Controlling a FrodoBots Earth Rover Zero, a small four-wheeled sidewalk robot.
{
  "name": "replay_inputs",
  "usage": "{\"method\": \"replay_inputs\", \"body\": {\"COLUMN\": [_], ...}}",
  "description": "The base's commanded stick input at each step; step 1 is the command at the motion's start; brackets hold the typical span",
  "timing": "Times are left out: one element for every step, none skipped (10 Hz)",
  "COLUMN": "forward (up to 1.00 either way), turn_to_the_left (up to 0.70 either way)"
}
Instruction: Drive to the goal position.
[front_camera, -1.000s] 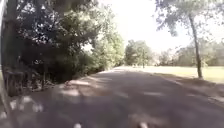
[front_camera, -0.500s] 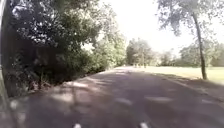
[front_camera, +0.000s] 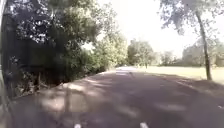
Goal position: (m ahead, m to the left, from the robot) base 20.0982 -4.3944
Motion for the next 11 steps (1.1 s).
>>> {"method": "replay_inputs", "body": {"forward": [0.70,0.70,0.70,0.70,0.70,0.70,0.70,0.70,0.70,0.70,0.70], "turn_to_the_left": [0.00,0.00,0.00,0.00,-0.16,-0.34,-0.35,-0.35,-0.35,-0.35,-0.15]}}
